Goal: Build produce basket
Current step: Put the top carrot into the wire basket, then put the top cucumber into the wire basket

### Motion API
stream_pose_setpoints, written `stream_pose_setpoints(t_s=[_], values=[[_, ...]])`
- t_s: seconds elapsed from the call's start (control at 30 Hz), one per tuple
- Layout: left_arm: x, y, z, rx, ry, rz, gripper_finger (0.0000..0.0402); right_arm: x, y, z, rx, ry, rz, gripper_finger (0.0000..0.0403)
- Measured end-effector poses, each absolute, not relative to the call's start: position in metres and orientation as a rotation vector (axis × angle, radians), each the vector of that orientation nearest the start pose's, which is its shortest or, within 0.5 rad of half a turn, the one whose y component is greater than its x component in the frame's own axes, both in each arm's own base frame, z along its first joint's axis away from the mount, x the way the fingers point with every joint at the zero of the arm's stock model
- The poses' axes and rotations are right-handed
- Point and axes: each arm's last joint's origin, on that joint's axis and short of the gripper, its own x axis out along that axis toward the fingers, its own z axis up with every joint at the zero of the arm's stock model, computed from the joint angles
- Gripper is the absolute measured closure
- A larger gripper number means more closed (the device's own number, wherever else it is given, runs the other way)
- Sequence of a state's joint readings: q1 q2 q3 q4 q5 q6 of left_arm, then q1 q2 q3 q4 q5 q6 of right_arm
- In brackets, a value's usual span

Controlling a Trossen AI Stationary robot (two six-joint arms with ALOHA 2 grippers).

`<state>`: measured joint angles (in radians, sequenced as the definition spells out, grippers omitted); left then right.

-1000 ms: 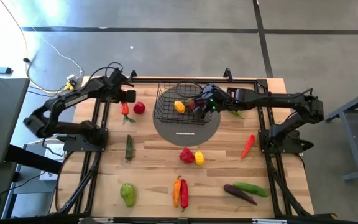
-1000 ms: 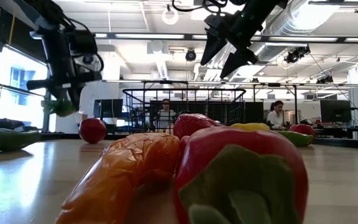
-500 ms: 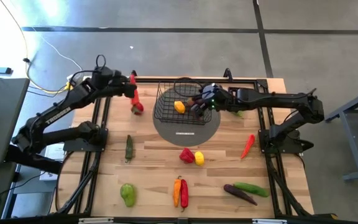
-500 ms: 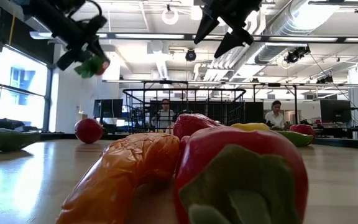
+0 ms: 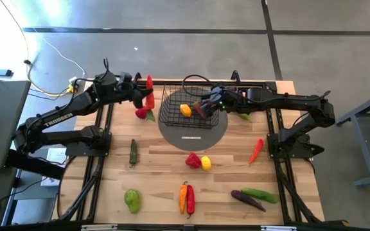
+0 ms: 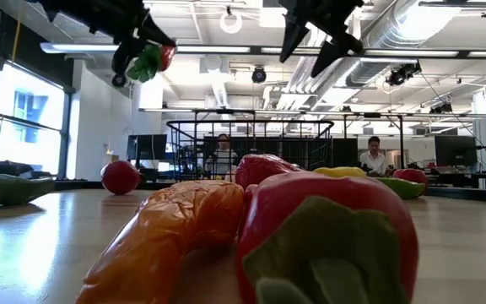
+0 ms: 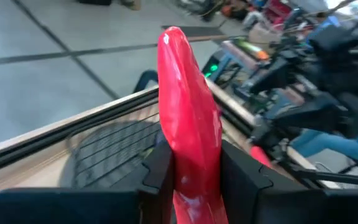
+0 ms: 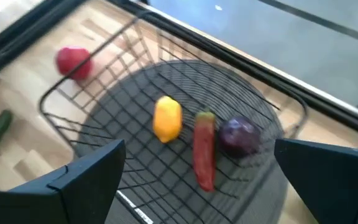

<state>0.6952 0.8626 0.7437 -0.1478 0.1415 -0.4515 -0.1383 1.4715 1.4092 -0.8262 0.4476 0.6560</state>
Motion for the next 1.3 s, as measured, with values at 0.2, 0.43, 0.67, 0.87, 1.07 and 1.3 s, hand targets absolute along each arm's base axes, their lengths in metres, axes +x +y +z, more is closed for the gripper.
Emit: stream_pose_setpoints(t_s=[0.2,0.43,0.67,0.87,1.07,1.3], values=[[0.167,0.12,0.31,-0.503,0.085,0.539,0.0315,0.289,-0.053,0.333,0.541,0.708,-0.904,0.0009],[0.192,0.128,0.297,-0.502,0.101,0.505,0.0306,0.28,-0.052,0.328,0.563,0.784,-0.966,0.0009],[0.212,0.137,0.283,-0.461,0.129,0.49,0.0295,0.272,-0.051,0.324,0.531,0.877,-0.995,0.0009],[0.223,0.147,0.273,-0.37,0.132,0.502,0.0294,0.267,-0.05,0.322,0.513,0.928,-1.009,0.0009],[0.231,0.153,0.263,-0.332,0.154,0.54,0.0284,0.266,-0.05,0.322,0.508,0.939,-1.011,0.0009],[0.239,0.159,0.259,-0.314,0.11,0.532,0.0218,0.262,-0.05,0.321,0.491,0.986,-1.026,0.0009]])
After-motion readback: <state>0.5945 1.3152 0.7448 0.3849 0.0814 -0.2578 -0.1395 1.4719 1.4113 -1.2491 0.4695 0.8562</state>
